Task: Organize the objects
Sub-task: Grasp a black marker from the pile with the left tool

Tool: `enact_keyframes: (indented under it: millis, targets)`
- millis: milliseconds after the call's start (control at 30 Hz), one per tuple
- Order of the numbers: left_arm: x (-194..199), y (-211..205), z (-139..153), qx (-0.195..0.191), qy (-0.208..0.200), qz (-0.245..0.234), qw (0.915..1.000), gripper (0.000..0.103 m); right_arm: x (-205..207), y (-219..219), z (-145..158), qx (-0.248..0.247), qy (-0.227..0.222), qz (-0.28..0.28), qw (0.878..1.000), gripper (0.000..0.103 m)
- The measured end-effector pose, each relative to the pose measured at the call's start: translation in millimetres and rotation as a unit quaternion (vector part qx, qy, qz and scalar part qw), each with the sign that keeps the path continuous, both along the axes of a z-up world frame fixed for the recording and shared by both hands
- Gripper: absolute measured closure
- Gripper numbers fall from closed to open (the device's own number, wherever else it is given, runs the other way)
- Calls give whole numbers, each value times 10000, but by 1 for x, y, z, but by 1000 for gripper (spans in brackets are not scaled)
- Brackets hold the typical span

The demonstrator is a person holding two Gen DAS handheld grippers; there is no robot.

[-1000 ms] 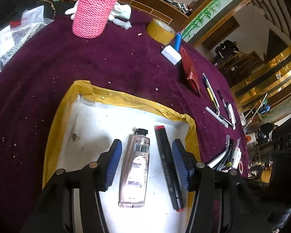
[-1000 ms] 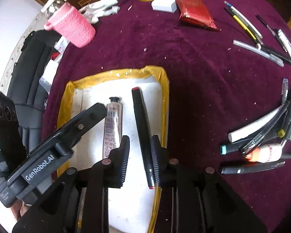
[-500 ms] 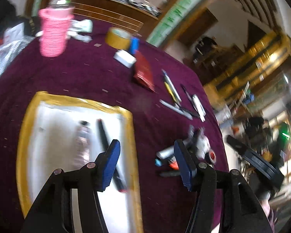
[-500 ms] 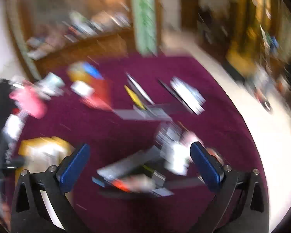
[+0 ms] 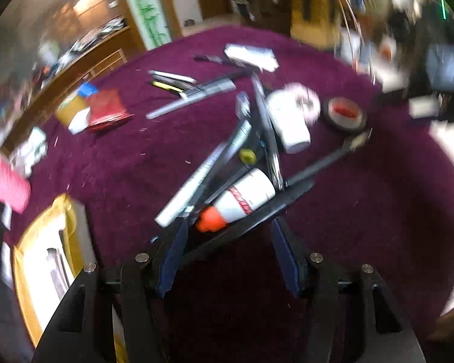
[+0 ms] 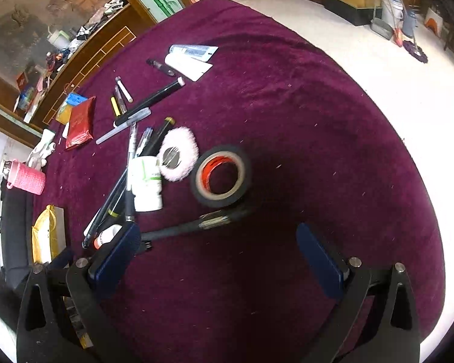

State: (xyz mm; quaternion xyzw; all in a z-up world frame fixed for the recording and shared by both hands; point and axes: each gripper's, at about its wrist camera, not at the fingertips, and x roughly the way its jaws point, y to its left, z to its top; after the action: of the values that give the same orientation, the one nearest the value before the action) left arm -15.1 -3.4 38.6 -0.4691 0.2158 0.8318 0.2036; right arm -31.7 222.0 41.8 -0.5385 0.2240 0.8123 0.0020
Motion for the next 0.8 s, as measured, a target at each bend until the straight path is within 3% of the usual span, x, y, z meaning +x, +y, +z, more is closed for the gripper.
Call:
enact_keyframes:
  millis: [33, 67, 133, 167, 200, 300, 367, 433, 500, 567, 633, 667, 700, 733, 800]
  targets:
    - [-3, 5, -14, -102, -354, -28, 9993, 52, -1, 2, 0, -27, 3, 27, 10000, 0]
    - [1, 9, -15, -127, -211, -82, 9997, 48, -2, 7, -2, -87, 0, 85, 9999, 0]
    - [7, 15, -10, 164, -607, -292, 9976, 52, -4, 15, -4, -124, 3, 152, 9998, 0]
    - [7, 15, -10, 614, -1309, -351, 9889, 77, -5, 19, -6, -151, 1, 199, 9997, 0]
    - [10, 15, -12, 869, -1777, -315, 9797, 90, -7, 22, -8, -193, -18, 249, 9995, 0]
    - [22, 16, -9, 761, -1733, -225, 9817, 89, -11, 31, -13, -309, -67, 338, 9989, 0]
    - [22, 7, 3, 1028, -1578, 37, 9821, 89, -13, 35, -13, -333, -49, 424, 9985, 0]
    - [19, -2, 17, 1105, -1193, 192, 9865, 84, -14, 38, -11, -314, 1, 488, 9983, 0]
    - [8, -6, 21, 690, -818, 201, 9941, 66, -15, 41, -12, -335, 1, 529, 9980, 0]
    - [-3, -7, 13, 220, -571, 49, 9981, 65, -17, 43, -14, -399, -29, 561, 9976, 0]
    - [-13, -9, -5, -78, -742, -69, 9972, 61, -17, 43, -15, -450, -52, 615, 9971, 0]
    - [-12, -7, -12, -244, -612, -179, 9977, 47, -17, 42, -16, -451, -60, 656, 9968, 0]
    - [-12, -5, -17, -297, -699, -265, 9968, 47, -17, 41, -16, -443, -66, 688, 9966, 0]
    - [-11, -6, -18, -105, -703, -203, 9973, 47, -16, 40, -17, -444, -73, 715, 9964, 0]
    - [-11, -10, -23, 311, -1270, -61, 9914, 48, -15, 40, -18, -479, -87, 783, 9957, 0]
